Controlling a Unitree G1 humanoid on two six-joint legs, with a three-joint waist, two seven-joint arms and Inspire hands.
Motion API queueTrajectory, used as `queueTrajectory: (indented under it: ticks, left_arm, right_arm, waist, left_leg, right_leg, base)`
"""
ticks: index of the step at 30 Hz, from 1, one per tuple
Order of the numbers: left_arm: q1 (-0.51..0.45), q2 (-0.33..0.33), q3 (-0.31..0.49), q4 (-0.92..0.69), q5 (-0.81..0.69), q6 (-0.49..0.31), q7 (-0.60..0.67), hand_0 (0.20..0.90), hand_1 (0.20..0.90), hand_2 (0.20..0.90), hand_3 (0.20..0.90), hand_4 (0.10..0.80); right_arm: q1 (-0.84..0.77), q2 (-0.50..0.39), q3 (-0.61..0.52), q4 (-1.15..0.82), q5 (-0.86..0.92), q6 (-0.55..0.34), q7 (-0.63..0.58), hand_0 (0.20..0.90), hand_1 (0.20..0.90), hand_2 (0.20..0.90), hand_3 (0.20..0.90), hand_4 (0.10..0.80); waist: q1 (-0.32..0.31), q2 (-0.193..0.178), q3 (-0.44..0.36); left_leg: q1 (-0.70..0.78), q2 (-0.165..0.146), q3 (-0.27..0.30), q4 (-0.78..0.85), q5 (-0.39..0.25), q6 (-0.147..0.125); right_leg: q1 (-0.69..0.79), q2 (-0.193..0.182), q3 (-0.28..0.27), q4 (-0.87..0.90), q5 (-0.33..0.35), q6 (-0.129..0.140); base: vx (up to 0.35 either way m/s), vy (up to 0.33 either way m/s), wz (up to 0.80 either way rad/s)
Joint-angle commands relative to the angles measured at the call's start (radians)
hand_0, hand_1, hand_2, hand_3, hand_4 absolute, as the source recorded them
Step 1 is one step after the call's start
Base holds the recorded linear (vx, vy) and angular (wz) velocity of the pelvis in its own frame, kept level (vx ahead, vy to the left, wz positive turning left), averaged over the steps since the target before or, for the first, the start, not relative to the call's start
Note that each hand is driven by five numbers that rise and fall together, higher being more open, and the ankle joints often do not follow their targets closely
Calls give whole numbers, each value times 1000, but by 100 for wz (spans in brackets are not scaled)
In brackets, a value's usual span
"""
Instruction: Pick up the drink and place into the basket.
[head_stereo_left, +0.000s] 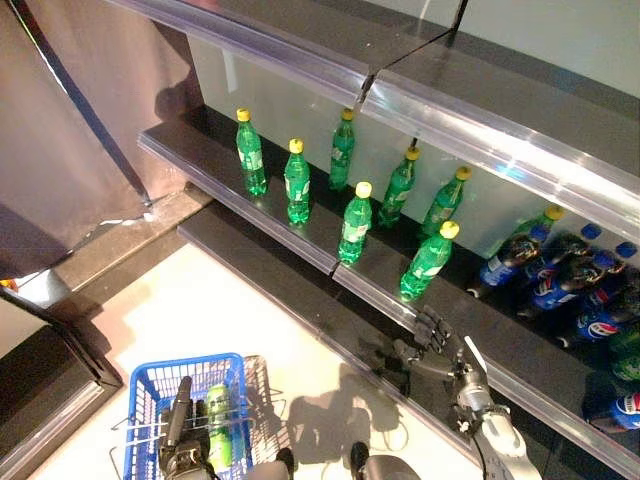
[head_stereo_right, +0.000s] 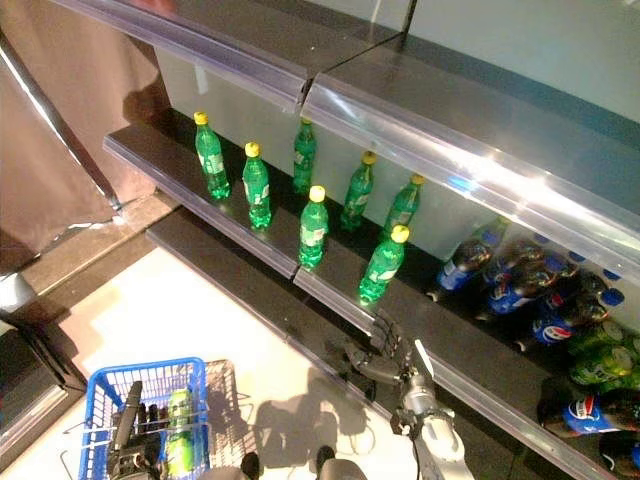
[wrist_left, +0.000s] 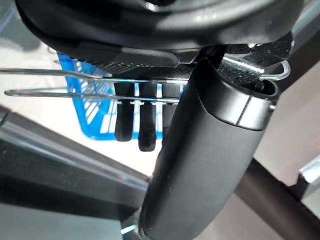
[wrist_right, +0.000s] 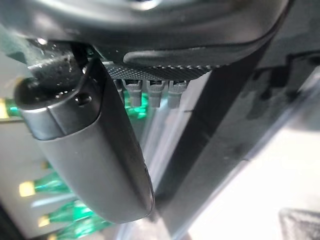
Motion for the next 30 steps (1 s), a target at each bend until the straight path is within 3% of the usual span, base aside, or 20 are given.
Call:
queueTrajectory:
  ticks: [1,3,4,6,10,12,14,16,18,20,23,27,30]
  left_arm:
    - [-33,98,27,-186,66,-120,-140,300,300,300,200,100]
    - [-26,106,33,-169,57,-114,-138,300,300,300,200,100]
    - [-20,106,42,-159,59,-104,-145,300,300,300,200,100]
    - [-13,89,57,-132,75,-97,-169,300,300,300,200,100]
    - [-36,84,48,-113,64,-115,-149,300,300,300,200,100]
    - [-35,95,51,-108,62,-114,-140,300,300,300,200,100]
    - [-22,105,58,-98,70,-104,-158,300,300,300,200,100]
    - [-18,126,66,-94,79,-85,-158,300,300,300,200,100]
    - [-28,140,63,-100,93,-76,-137,300,300,300,200,100]
    - [-38,149,44,-108,113,-75,-115,300,300,300,200,100]
    - [-44,142,32,-111,116,-83,-105,300,300,300,200,100]
    - [-46,127,21,-96,135,-90,-115,300,300,300,200,100]
    - [-40,117,20,-90,145,-88,-117,300,300,300,200,100]
  right_arm:
    - [-18,-58,-33,-98,-17,-92,0,900,900,900,900,800]
    - [-30,-64,-26,-89,-19,-88,-2,900,900,900,900,800]
    - [-28,-67,-28,-88,-18,-86,-1,900,900,900,900,800]
    - [-9,-74,-45,-82,-18,-103,8,900,900,900,900,800]
    - [3,-73,-49,-77,6,-119,10,900,900,900,900,800]
    - [32,-62,-58,-87,25,-124,27,900,900,900,900,800]
    - [43,-49,-57,-87,37,-128,34,900,900,900,900,800]
    - [34,-38,-54,-90,11,-121,27,900,900,900,900,800]
    - [20,-30,-46,-90,7,-105,12,900,900,900,900,800]
    - [8,-25,-40,-91,3,-92,-5,900,900,900,900,800]
    - [-4,-25,-30,-90,15,-87,-16,900,900,900,900,800]
    - [4,-18,-26,-79,22,-108,-14,900,900,900,900,800]
    - [16,-15,-32,-68,21,-123,-1,900,900,900,900,800]
  waist:
    - [-13,49,-82]
    - [-1,59,-90]
    - [4,65,-91]
    - [7,65,-82]
    - [-1,58,-76]
    - [-1,49,-79]
    - [10,51,-84]
    - [28,59,-88]
    - [34,62,-94]
    - [40,57,-103]
    - [45,41,-105]
    - [19,36,-104]
    - [14,38,-110]
  left_leg:
    - [-14,-16,-30,-70,16,79]
    - [36,19,-94,-288,27,78]
    - [44,44,-113,-375,61,63]
    - [21,77,-114,-413,99,37]
    - [13,54,-108,-352,44,44]
    - [13,29,-88,-313,13,64]
    - [48,21,-57,-336,15,87]
    - [77,7,-38,-363,17,104]
    - [95,1,-28,-389,17,112]
    - [103,-13,-20,-413,19,110]
    - [117,-39,8,-441,15,108]
    - [137,-61,-12,-457,6,124]
    - [141,-69,-27,-456,6,132]
  right_leg:
    - [18,112,22,-80,85,-32]
    - [33,119,64,-95,76,-26]
    - [43,121,81,-104,72,-24]
    - [64,99,106,-114,63,-13]
    - [46,26,111,-75,53,33]
    - [38,-17,100,-45,56,60]
    - [-11,-69,35,33,103,79]
    - [-53,-100,-15,92,151,73]
    - [-66,-72,-28,81,142,68]
    - [-55,-12,-61,-8,110,60]
    - [-49,44,-107,-134,156,58]
    - [-91,106,-28,-149,194,45]
    - [-65,116,-2,-151,183,34]
  base:
    - [260,352,-20]
    - [301,411,-8]
    - [288,462,-10]
    - [223,514,-5]
    - [154,521,-28]
    - [133,413,-27]
    - [132,415,-21]
    - [121,347,-41]
    - [117,202,-39]
    - [127,121,-20]
    - [102,37,5]
    - [94,-8,10]
    - [77,-41,22]
